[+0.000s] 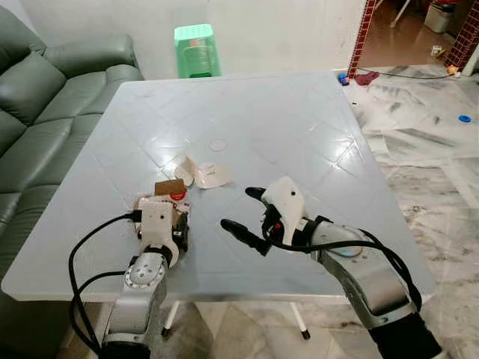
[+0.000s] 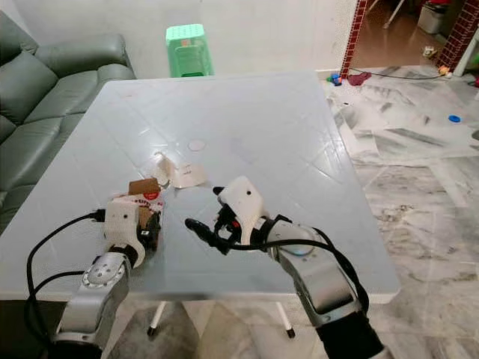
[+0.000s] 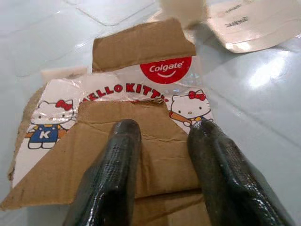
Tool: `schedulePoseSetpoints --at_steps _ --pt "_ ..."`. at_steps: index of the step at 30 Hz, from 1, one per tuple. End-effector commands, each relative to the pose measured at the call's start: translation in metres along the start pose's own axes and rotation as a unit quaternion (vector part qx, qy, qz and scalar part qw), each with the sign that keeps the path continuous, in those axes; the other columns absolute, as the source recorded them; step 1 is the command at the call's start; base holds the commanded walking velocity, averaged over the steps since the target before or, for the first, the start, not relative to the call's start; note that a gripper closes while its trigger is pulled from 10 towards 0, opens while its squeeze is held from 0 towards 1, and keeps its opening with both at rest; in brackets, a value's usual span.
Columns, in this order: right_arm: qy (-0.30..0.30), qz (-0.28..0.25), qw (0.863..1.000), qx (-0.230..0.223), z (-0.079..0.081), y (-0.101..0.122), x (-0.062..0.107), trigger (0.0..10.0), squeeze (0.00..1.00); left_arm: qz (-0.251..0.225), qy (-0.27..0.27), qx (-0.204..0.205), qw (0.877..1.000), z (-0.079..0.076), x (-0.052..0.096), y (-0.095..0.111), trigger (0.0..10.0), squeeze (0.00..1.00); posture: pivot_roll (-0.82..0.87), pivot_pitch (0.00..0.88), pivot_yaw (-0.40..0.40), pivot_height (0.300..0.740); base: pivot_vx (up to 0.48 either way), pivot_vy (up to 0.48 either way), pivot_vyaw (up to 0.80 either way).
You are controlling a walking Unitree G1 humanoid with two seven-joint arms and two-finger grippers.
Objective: Picking trash to rubbish bin
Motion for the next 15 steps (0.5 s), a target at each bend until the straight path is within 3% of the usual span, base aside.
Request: schedulePoseSetpoints --at_steps 1,4,5,15 --pt "0.008 -0.005 1.000 0.008 0.003 0.005 -0.002 10.0 0.00 -0.020 0.033 -0.013 0.999 0.012 0.003 0.007 0.0 0.00 -0.02 0.051 0.023 0.740 0.000 0.000 0.00" --pt "0.009 -0.006 1.000 0.010 0.003 0.005 -0.003 10.0 0.00 -0.046 0.035 -0.011 0.998 0.010 0.002 0.019 0.2 0.00 -0.03 0.049 0.022 0.740 0.000 0.000 0.00" --pt "0.010 -0.007 1.000 0.012 0.003 0.006 -0.003 10.0 0.00 -0.069 0.034 -0.010 0.997 0.007 0.002 0.030 10.0 1.00 -0.03 0.050 0.022 0.740 0.000 0.000 0.00" --pt "0.007 -0.003 1.000 0.017 0.001 0.004 -0.001 10.0 0.00 -0.110 0.000 -0.015 0.994 -0.016 0.000 0.051 10.0 1.00 -0.04 0.048 0.020 0.740 0.000 0.000 0.00"
Point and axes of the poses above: a point about 5 cm out from each wrist's last joint towards the gripper, its own x axis pointing back from the gripper into the wrist, its own y axis along the axis of the wrist's last joint, z = x × y, the point moved 6 cm from there along -x, pointing out of the wrist towards the gripper, and after that the axes turned 15 degrees about x, right-handed, at the moved point
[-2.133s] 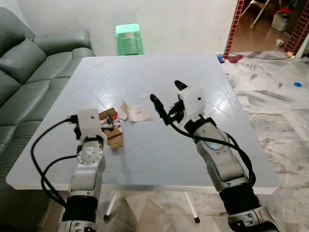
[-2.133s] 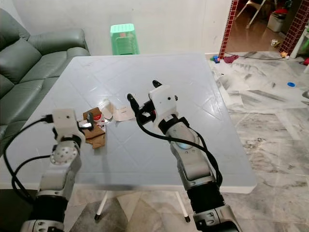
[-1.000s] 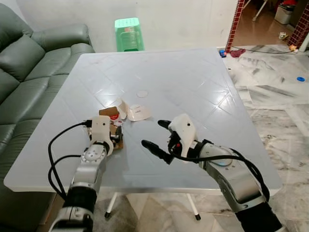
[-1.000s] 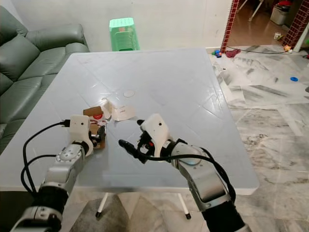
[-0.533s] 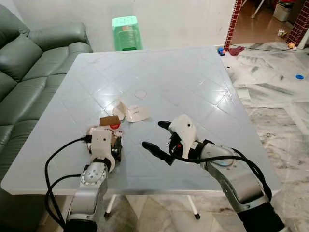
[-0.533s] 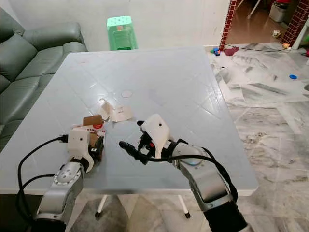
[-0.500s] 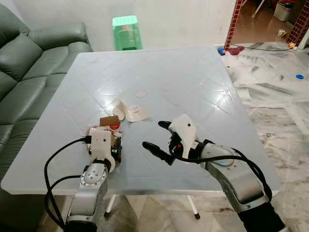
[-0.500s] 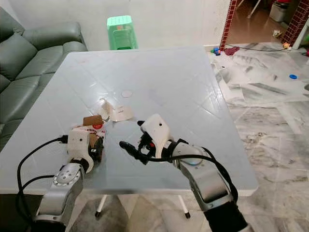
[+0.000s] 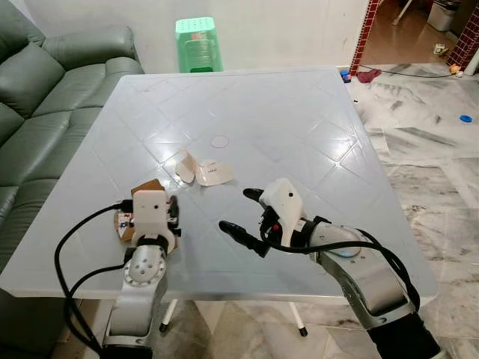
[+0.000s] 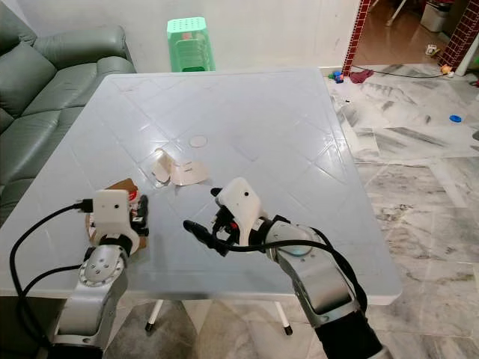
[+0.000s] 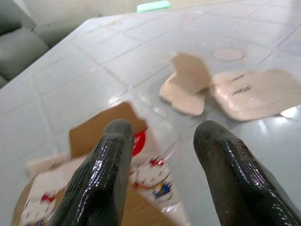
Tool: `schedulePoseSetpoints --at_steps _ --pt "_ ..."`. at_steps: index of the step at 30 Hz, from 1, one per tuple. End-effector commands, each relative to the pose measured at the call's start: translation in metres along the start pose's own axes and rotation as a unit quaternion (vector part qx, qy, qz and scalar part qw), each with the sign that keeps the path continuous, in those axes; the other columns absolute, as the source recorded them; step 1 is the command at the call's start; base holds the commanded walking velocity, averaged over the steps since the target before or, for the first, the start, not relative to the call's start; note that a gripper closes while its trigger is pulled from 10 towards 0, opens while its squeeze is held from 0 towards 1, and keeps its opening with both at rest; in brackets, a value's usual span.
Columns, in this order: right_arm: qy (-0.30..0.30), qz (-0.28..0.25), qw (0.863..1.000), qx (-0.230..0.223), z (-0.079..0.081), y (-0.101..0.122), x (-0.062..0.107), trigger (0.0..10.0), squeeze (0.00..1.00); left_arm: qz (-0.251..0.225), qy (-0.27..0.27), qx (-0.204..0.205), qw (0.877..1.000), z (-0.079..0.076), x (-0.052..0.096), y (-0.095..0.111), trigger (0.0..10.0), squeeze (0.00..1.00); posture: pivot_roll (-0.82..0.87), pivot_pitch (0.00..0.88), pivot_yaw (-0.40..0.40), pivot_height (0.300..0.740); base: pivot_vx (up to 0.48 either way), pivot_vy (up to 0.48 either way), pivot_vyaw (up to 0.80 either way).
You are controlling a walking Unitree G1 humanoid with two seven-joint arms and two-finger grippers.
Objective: Picking trash to rubbish bin
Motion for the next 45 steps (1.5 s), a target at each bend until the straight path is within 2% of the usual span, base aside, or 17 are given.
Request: schedulePoseSetpoints --at_steps 1,13,26,28,37,40,43,44,45 --pt "0.002 -0.007 1.000 0.011 0.000 0.006 -0.001 10.0 0.00 -0.012 -0.001 -0.007 1.000 -0.001 -0.002 0.006 10.0 1.00 -0.04 0.048 0.020 0.740 0.000 0.000 0.00" --pt "0.004 -0.009 1.000 0.015 0.002 0.007 -0.003 10.0 0.00 0.034 -0.008 -0.008 0.999 0.008 -0.013 -0.007 10.0 1.00 -0.04 0.047 0.019 0.740 0.000 0.000 0.00" --pt "0.003 -0.010 1.000 0.019 0.003 0.007 -0.003 10.0 0.00 0.032 0.008 -0.004 0.999 0.022 -0.039 0.008 10.0 1.00 -0.04 0.049 0.024 0.740 0.000 0.000 0.00" --pt "0.004 -0.010 1.000 0.020 0.003 0.008 -0.004 10.0 0.00 0.060 0.003 -0.008 0.998 0.025 -0.045 0.000 10.0 1.00 -0.04 0.048 0.023 0.740 0.000 0.000 0.00" --pt "0.003 -0.009 1.000 0.021 0.003 0.006 -0.003 10.0 0.00 0.103 0.005 -0.015 0.995 0.032 -0.058 -0.012 10.0 1.00 -0.05 0.049 0.026 0.740 0.000 0.000 0.00" --pt "0.002 -0.009 1.000 0.020 0.004 0.006 -0.003 10.0 0.00 0.122 -0.002 -0.029 0.992 0.029 -0.058 -0.022 10.0 1.00 -0.05 0.050 0.028 0.740 0.000 0.000 0.00" --pt "0.001 -0.009 1.000 0.019 0.004 0.007 -0.003 10.0 0.00 0.157 -0.005 -0.040 0.987 0.032 -0.053 -0.042 10.0 1.00 -0.05 0.052 0.030 0.740 0.000 0.000 0.00" --pt "0.001 -0.009 1.000 0.019 0.004 0.007 -0.003 10.0 0.00 0.157 -0.005 -0.040 0.987 0.032 -0.053 -0.042 10.0 1.00 -0.05 0.052 0.030 0.740 0.000 0.000 0.00" --pt "0.001 -0.009 1.000 0.019 0.003 0.007 -0.002 10.0 0.00 0.161 -0.004 -0.042 0.986 0.034 -0.051 -0.044 10.0 0.00 -0.05 0.053 0.029 0.740 0.000 0.000 0.00"
Point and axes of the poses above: a point about 5 cm out from each wrist's last joint towards the gripper, its own x axis pointing back from the gripper into the wrist, its own y axis along the axis of the wrist's last joint, z = x × y, the point moved 6 cm from there along -x, pointing out of the wrist towards the gripper, and after that the axes turned 15 degrees about x, right-handed, at the moved point
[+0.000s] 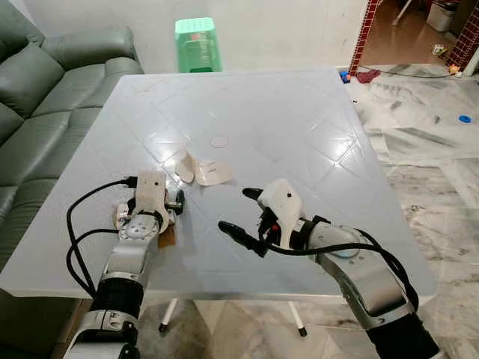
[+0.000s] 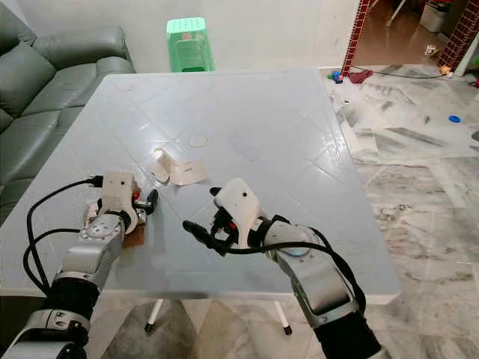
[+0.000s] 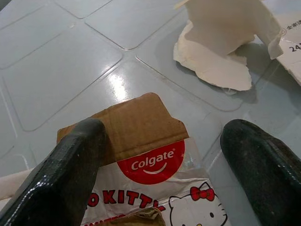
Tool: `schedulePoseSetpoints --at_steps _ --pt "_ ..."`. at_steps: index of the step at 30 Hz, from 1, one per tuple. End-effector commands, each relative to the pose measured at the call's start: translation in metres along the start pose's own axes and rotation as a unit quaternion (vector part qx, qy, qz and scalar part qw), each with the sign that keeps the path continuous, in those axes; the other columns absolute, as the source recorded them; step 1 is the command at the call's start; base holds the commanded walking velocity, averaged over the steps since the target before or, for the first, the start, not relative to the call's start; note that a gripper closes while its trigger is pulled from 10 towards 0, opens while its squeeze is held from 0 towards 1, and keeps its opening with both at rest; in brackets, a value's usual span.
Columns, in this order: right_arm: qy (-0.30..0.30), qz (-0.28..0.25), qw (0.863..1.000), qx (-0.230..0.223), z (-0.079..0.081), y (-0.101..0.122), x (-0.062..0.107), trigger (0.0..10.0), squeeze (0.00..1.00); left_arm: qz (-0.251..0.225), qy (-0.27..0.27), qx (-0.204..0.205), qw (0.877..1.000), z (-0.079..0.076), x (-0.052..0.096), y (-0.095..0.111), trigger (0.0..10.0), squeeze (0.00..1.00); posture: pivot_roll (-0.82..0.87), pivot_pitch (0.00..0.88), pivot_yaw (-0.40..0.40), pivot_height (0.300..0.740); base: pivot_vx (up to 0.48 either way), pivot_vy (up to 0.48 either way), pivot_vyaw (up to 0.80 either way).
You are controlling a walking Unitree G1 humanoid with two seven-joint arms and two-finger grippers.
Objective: Picking trash to rubbish bin
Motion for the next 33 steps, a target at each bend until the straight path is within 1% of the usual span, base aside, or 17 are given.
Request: schedulePoseSetpoints --at_steps 1,3,4,5,6,7,16,27,31,33 --pt "0.001 -0.005 1.000 0.008 0.002 0.004 0.000 10.0 0.00 0.048 0.004 -0.017 0.999 0.005 0.002 -0.027 10.0 0.00 -0.05 0.053 0.029 0.740 0.000 0.000 0.00" --pt "0.001 -0.004 1.000 0.007 0.002 0.003 0.000 10.0 0.00 0.056 0.001 -0.019 0.998 0.006 0.003 -0.033 10.0 0.00 -0.05 0.053 0.029 0.740 0.000 0.000 0.00" --pt "0.002 -0.004 1.000 0.008 0.002 0.003 0.000 10.0 0.00 0.060 0.000 -0.017 0.998 0.006 0.004 -0.038 7.5 0.00 -0.05 0.053 0.025 0.740 0.000 0.000 0.00" --pt "0.002 -0.004 1.000 0.008 0.002 0.003 0.000 10.0 0.00 0.062 -0.003 -0.016 0.998 0.005 0.005 -0.040 1.5 0.00 -0.05 0.053 0.024 0.740 0.000 0.000 0.00" --pt "0.002 -0.004 1.000 0.008 0.002 0.003 0.000 10.0 0.00 0.064 -0.006 -0.014 0.998 0.004 0.006 -0.041 0.0 0.00 -0.05 0.052 0.024 0.740 0.000 0.000 0.00" --pt "0.001 -0.004 1.000 0.008 0.000 0.003 0.000 10.0 0.00 0.063 -0.012 -0.009 0.998 0.002 0.007 -0.043 0.0 0.00 -0.05 0.052 0.024 0.740 0.000 0.000 0.00" --pt "0.001 -0.005 1.000 0.008 0.001 0.003 -0.001 10.0 0.00 0.063 -0.022 -0.009 0.998 -0.004 0.008 -0.047 0.0 0.00 -0.05 0.050 0.024 0.740 0.000 0.000 0.00" --pt "-0.003 -0.005 1.000 0.009 0.000 0.003 -0.001 10.0 0.00 0.053 -0.031 -0.006 0.998 -0.010 0.008 -0.043 0.0 0.00 -0.05 0.051 0.025 0.740 0.000 0.000 0.00" --pt "-0.002 -0.005 1.000 0.009 0.000 0.003 -0.001 10.0 0.00 0.041 -0.031 -0.003 0.999 -0.011 0.009 -0.039 0.0 0.00 -0.05 0.052 0.024 0.740 0.000 0.000 0.00" --pt "-0.002 -0.005 1.000 0.009 0.000 0.004 -0.001 10.0 0.00 0.028 -0.037 0.001 0.999 -0.015 0.010 -0.032 0.0 0.00 -0.05 0.052 0.024 0.740 0.000 0.000 0.00"
Point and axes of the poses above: a point about 5 cm out from each wrist's last joint towards the gripper, its own x axis pointing back from the gripper into the wrist, its own y axis along the axis of the wrist's last joint, z = x × y, the point moved 6 cm from there along -x, pointing out of the wrist towards the gripper, and after that the axes turned 15 degrees about x, right-handed, at the moved point
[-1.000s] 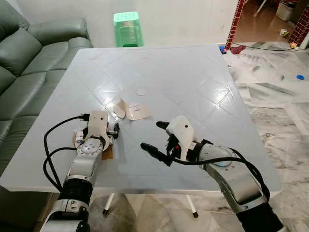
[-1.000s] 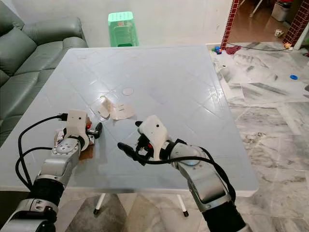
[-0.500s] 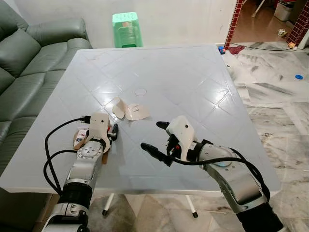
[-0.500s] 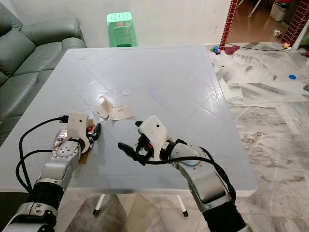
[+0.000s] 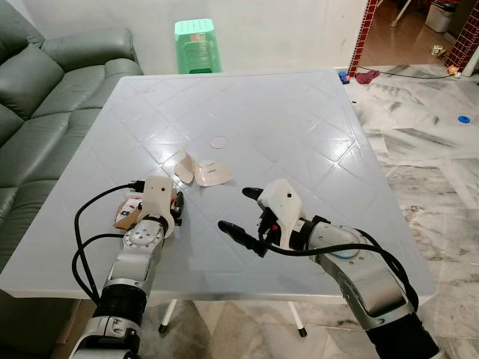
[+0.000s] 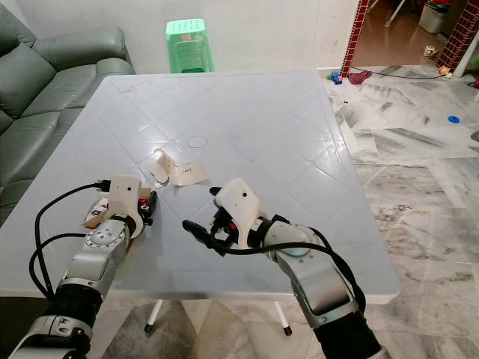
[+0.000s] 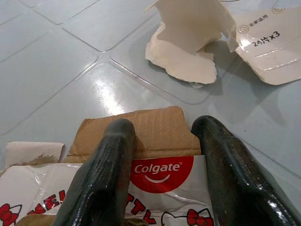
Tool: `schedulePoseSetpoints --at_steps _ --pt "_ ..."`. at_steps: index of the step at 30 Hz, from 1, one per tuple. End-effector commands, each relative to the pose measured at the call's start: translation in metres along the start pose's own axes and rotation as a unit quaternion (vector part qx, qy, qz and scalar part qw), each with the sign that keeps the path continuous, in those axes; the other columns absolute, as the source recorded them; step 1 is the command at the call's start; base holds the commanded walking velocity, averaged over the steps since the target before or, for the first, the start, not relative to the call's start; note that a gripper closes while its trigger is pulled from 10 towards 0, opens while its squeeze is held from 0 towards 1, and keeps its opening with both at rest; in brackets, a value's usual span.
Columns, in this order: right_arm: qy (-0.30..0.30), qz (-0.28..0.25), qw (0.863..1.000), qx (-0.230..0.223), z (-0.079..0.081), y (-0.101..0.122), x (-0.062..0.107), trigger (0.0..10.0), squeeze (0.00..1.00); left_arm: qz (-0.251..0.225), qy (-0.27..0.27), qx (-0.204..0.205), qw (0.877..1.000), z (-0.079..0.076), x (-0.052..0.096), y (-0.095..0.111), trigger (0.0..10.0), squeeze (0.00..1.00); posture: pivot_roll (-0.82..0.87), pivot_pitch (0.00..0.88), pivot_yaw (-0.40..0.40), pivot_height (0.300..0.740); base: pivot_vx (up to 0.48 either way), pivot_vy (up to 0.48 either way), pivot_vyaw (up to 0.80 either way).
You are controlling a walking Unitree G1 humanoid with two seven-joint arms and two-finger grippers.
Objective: Picking trash to rubbish bin
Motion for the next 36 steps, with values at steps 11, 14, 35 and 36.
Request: schedulePoseSetpoints --at_steps 11,14,35,36 --pt "-0.002 -0.005 1.000 0.007 -0.001 0.004 -0.002 10.0 0.00 -0.019 0.007 0.021 1.000 -0.003 0.010 0.001 0.0 0.00 -0.05 0.047 0.026 0.740 0.000 0.000 0.00" --pt "-0.003 -0.005 1.000 0.008 -0.001 0.003 -0.003 10.0 0.00 -0.084 0.021 0.027 0.996 -0.001 0.013 0.029 0.0 0.00 -0.05 0.045 0.026 0.740 0.000 0.000 0.00" --pt "-0.039 -0.018 0.999 0.011 -0.017 0.006 -0.006 10.0 0.00 -0.250 0.162 -0.059 0.953 0.041 0.075 0.072 10.0 0.22 -0.01 0.044 0.019 0.740 0.000 0.000 0.00" --pt "-0.039 -0.018 0.999 0.011 -0.017 0.006 -0.006 10.0 0.00 -0.250 0.162 -0.059 0.953 0.041 0.075 0.072 10.0 0.22 -0.01 0.044 0.019 0.740 0.000 0.000 0.00"
Point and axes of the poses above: a point about 5 cm out from each wrist's last joint towards the gripper, its own x axis pointing back from the gripper into the wrist, its own y axis along the axis of the wrist's last joint, z = x × y, the point moved 6 cm from there along -x, pointing out of the wrist towards the gripper, and after that the axes turned 15 degrees about x, right-handed, at the moved point
